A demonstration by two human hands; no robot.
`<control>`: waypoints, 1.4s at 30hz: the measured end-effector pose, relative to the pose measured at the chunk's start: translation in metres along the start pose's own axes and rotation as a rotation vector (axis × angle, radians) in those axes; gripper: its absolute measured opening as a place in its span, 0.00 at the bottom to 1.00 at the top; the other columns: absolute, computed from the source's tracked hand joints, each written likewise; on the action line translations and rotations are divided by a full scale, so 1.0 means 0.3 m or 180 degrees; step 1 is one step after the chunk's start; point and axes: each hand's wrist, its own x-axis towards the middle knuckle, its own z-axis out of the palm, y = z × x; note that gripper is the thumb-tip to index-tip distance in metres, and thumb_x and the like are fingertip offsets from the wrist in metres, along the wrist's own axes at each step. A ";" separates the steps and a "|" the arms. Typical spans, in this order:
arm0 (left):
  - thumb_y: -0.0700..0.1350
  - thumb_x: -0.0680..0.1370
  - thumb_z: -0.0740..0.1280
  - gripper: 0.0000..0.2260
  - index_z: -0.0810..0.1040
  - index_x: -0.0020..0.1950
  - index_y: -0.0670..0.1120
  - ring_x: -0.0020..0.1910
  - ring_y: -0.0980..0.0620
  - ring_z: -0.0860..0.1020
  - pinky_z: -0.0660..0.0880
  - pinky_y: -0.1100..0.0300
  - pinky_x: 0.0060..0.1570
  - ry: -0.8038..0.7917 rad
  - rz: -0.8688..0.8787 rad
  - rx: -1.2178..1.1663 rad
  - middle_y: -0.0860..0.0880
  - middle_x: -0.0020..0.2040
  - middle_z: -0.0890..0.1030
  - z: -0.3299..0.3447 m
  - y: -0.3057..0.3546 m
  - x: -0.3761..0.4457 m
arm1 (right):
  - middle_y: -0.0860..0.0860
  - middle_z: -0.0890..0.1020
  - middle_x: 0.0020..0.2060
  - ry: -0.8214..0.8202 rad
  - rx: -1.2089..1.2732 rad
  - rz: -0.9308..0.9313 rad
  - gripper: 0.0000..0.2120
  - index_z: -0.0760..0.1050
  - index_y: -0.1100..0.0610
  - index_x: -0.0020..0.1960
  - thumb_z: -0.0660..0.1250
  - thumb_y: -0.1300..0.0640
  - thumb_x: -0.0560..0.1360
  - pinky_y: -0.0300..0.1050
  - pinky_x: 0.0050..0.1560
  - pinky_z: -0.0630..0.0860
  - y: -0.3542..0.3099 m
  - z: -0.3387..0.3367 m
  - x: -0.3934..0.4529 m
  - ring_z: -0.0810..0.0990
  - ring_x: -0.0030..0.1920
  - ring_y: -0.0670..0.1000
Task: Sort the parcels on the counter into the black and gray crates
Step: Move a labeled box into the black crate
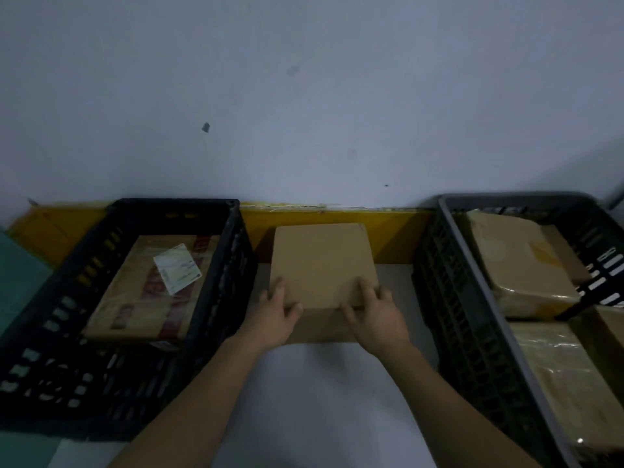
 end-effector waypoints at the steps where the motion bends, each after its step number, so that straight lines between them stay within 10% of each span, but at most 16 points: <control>1: 0.63 0.86 0.58 0.36 0.43 0.88 0.56 0.79 0.39 0.67 0.72 0.47 0.73 0.0036 0.0032 -0.0041 0.44 0.86 0.52 0.009 -0.001 -0.006 | 0.57 0.66 0.77 0.0075 0.0176 0.0037 0.36 0.57 0.45 0.84 0.61 0.31 0.82 0.54 0.58 0.82 0.010 0.001 -0.009 0.80 0.62 0.61; 9: 0.75 0.80 0.57 0.42 0.40 0.86 0.61 0.74 0.40 0.73 0.76 0.47 0.65 0.0154 0.0155 0.0162 0.44 0.83 0.63 0.101 -0.047 -0.067 | 0.56 0.71 0.71 0.0599 0.0834 0.0556 0.45 0.62 0.52 0.83 0.71 0.29 0.75 0.58 0.62 0.81 0.077 0.002 -0.160 0.78 0.66 0.59; 15: 0.82 0.71 0.64 0.56 0.40 0.87 0.60 0.82 0.47 0.65 0.68 0.48 0.78 -0.0399 -0.0102 -0.0988 0.51 0.87 0.58 0.089 -0.079 -0.081 | 0.48 0.74 0.62 0.1202 0.1017 0.0075 0.31 0.75 0.52 0.76 0.71 0.38 0.79 0.53 0.60 0.80 0.011 -0.089 -0.255 0.75 0.64 0.51; 23: 0.69 0.84 0.56 0.36 0.55 0.88 0.55 0.85 0.45 0.58 0.59 0.47 0.82 0.0001 0.0103 -0.0634 0.49 0.88 0.53 0.052 -0.007 -0.094 | 0.45 0.77 0.64 0.1132 0.1345 -0.0615 0.16 0.81 0.50 0.72 0.65 0.53 0.86 0.53 0.70 0.72 -0.054 -0.064 -0.305 0.72 0.67 0.47; 28: 0.85 0.68 0.59 0.58 0.46 0.88 0.55 0.84 0.45 0.59 0.61 0.41 0.81 -0.0197 0.0278 -0.1159 0.51 0.87 0.54 0.027 0.077 -0.137 | 0.46 0.76 0.71 0.1025 0.0886 -0.0855 0.19 0.80 0.44 0.73 0.62 0.42 0.85 0.53 0.67 0.74 -0.055 -0.029 -0.290 0.72 0.71 0.47; 37: 0.56 0.87 0.62 0.33 0.48 0.87 0.62 0.78 0.54 0.66 0.66 0.53 0.76 0.0332 0.0537 -0.1340 0.56 0.84 0.62 -0.002 -0.041 -0.135 | 0.53 0.56 0.86 0.0295 0.0655 0.0436 0.36 0.61 0.40 0.84 0.55 0.26 0.81 0.63 0.82 0.63 0.030 0.009 -0.248 0.58 0.84 0.61; 42: 0.46 0.89 0.59 0.30 0.49 0.87 0.61 0.78 0.58 0.62 0.61 0.63 0.72 0.0225 0.0489 -0.1185 0.57 0.84 0.58 0.031 -0.104 -0.145 | 0.52 0.65 0.82 0.0305 0.1053 0.0090 0.34 0.56 0.43 0.86 0.58 0.32 0.85 0.51 0.68 0.77 0.029 0.037 -0.261 0.75 0.73 0.55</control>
